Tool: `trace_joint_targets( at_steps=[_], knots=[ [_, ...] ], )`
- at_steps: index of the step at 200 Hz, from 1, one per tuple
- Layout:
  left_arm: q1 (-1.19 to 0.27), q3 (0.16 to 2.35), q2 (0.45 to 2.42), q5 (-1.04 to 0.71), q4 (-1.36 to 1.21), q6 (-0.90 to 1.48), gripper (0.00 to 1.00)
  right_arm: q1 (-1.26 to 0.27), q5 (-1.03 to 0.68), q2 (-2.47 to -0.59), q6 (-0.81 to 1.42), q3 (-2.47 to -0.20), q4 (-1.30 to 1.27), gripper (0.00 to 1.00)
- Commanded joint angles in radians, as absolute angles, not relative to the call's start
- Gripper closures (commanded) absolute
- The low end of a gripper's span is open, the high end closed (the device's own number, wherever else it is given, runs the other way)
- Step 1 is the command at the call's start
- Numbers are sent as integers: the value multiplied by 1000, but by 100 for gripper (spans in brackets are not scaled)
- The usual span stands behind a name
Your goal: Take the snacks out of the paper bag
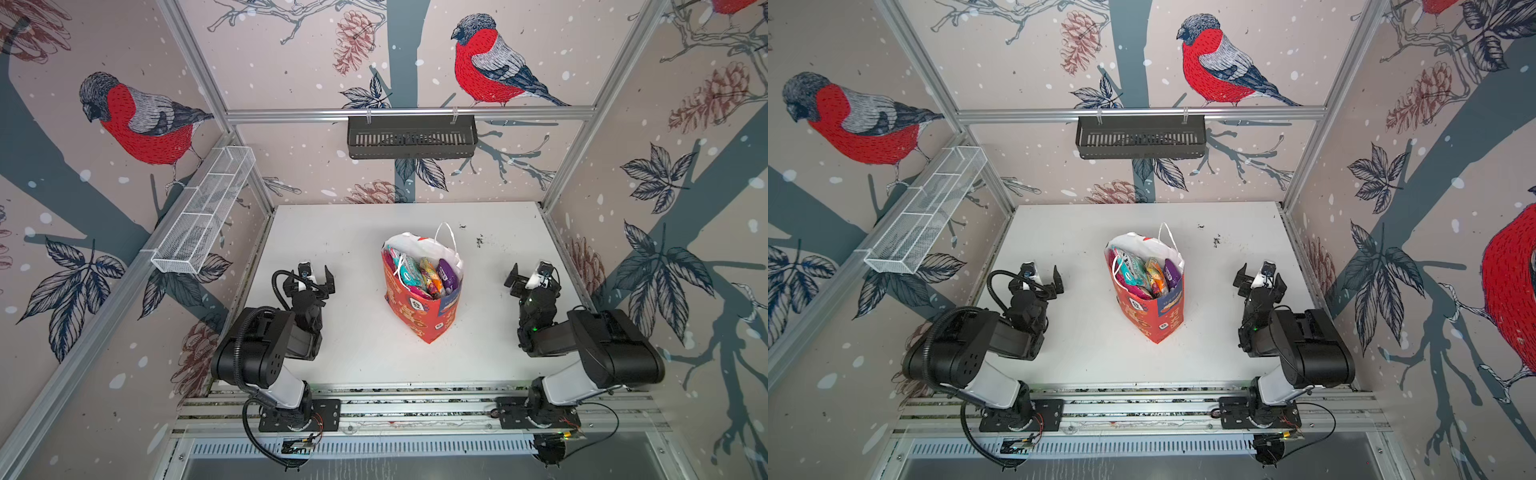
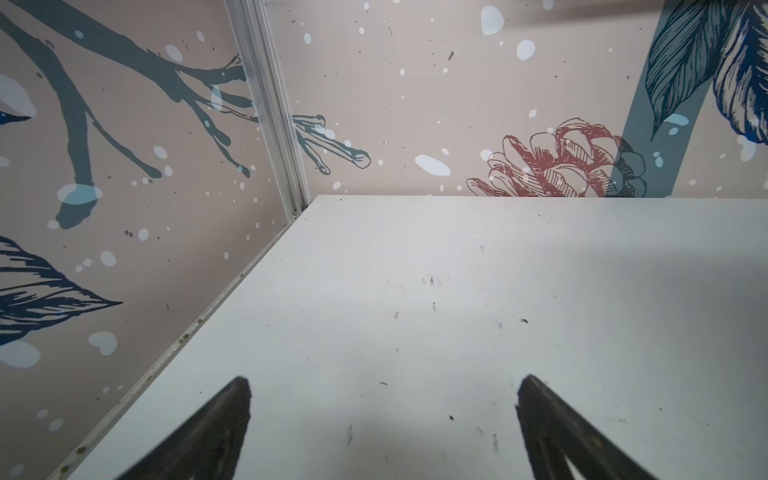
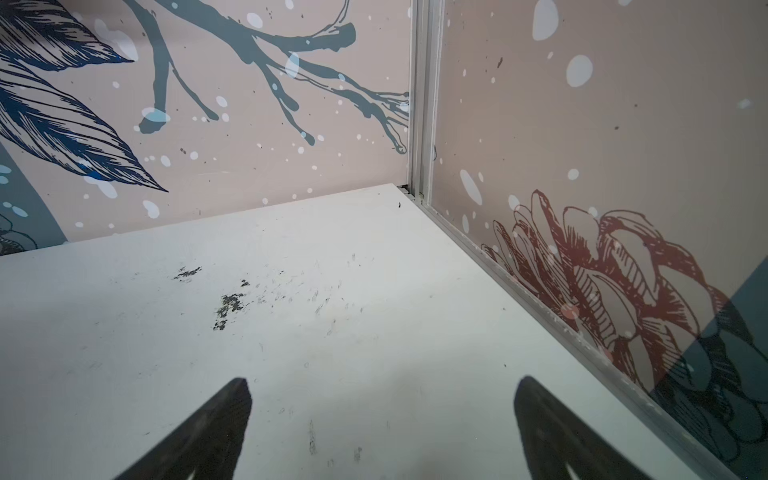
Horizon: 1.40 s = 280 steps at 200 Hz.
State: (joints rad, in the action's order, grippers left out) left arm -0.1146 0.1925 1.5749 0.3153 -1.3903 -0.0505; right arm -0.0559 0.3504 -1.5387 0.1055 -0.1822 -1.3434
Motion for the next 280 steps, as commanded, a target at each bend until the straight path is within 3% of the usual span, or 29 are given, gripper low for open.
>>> trace_joint_targets(
  at_steps=[1,27,62,89,100,123,152,192,222,238,252,280],
  knots=[
    [-112,195,1571,304,-1406,-43,1,-58,367,-1540,105,-185,-1366,0],
    [-112,197,1570,302,-1402,-41,1,-57,366,-1541,107,-185,-1364,0],
    [-106,208,1571,295,-1382,-36,2,-54,358,-1539,110,-184,-1363,9],
    [-54,233,1560,186,-1319,-7,4,-45,334,-1517,112,-199,-1318,13],
    [-54,231,1559,187,-1319,-8,7,-44,337,-1476,115,-239,-1216,15],
    [-64,258,1529,296,-1259,16,27,-38,349,-1375,124,-354,-932,17],
    [-105,428,1427,409,-878,14,51,-34,336,-1246,127,-435,-706,17],
    [-149,571,1213,248,-681,109,53,-22,233,-1137,184,-605,-387,15],
    [-184,749,1145,205,-489,143,54,-27,-2,-1114,221,-833,-117,15],
    [-188,831,1132,152,-368,150,56,-50,-133,-1127,232,-961,29,20],
    [-190,857,1113,130,-302,159,56,-107,-226,-1148,201,-1083,177,30],
    [-201,858,1078,77,-240,173,56,-359,-183,-1185,87,-1296,438,41]
  ],
)
